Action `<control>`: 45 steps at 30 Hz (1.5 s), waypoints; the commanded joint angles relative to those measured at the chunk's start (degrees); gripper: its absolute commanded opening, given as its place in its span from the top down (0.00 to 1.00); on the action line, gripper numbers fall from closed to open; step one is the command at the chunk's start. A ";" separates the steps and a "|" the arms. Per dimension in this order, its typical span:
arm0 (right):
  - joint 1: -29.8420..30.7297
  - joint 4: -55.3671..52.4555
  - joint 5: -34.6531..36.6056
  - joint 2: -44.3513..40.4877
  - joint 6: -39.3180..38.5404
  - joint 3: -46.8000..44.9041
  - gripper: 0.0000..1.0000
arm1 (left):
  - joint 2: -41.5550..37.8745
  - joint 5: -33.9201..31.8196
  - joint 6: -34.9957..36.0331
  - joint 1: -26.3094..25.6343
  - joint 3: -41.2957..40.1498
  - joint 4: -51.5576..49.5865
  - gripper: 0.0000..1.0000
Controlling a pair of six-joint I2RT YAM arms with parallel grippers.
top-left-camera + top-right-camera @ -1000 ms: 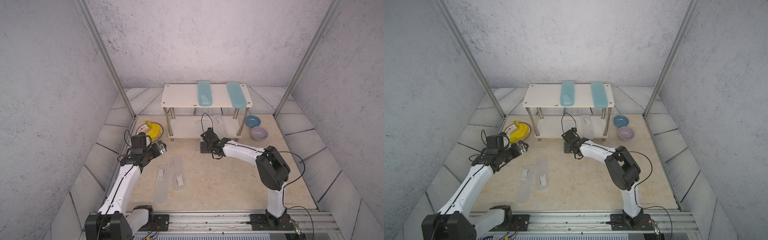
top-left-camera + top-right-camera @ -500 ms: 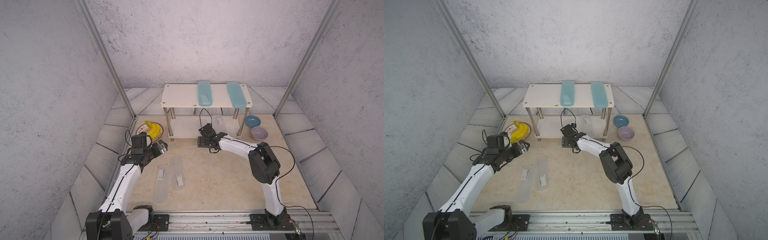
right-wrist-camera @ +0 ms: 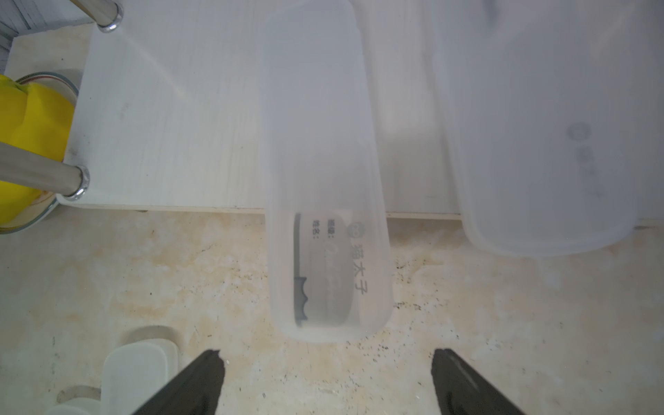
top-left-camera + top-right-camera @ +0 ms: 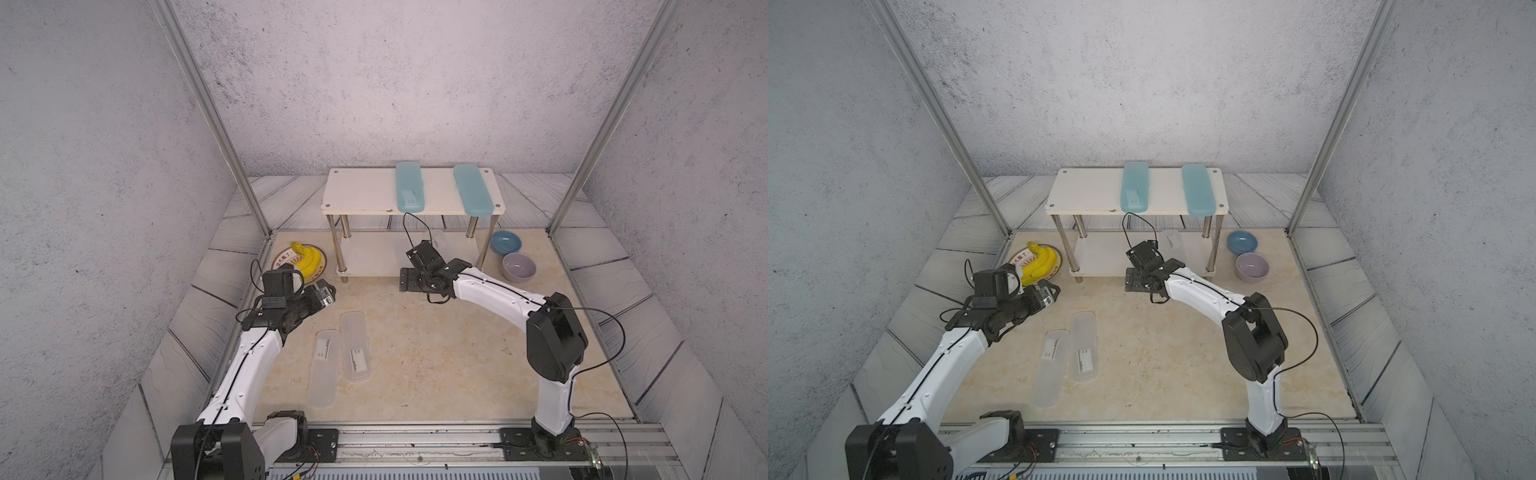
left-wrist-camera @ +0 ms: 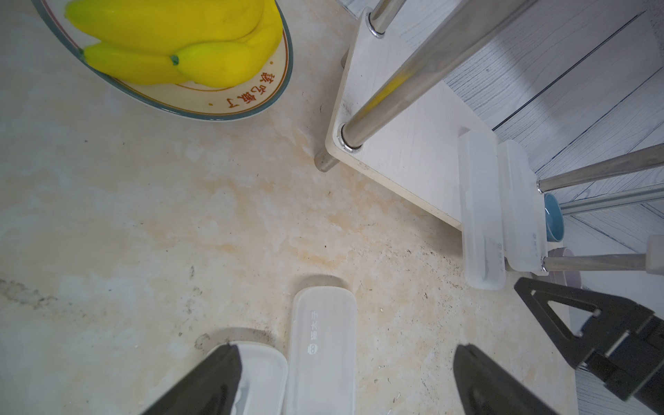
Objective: Place the pencil cases on the shelf according to color
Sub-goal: Place the pencil case on the shelf.
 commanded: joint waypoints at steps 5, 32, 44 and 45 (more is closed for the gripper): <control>0.39 -1.34 -2.83 -6.58 3.13 -9.84 0.15 | -1.18 0.35 0.04 0.34 -0.56 0.08 0.01; -0.42 16.28 -12.34 8.65 11.36 -4.81 0.71 | -1.65 -1.22 0.67 0.30 -0.55 -0.67 0.01; -3.78 21.50 -15.24 15.20 12.66 2.48 0.70 | -0.94 -1.88 0.67 0.34 -0.58 -0.79 0.01; -4.04 22.12 -15.93 15.48 13.08 2.76 0.70 | -0.86 -1.85 0.74 0.34 -0.47 -0.75 0.01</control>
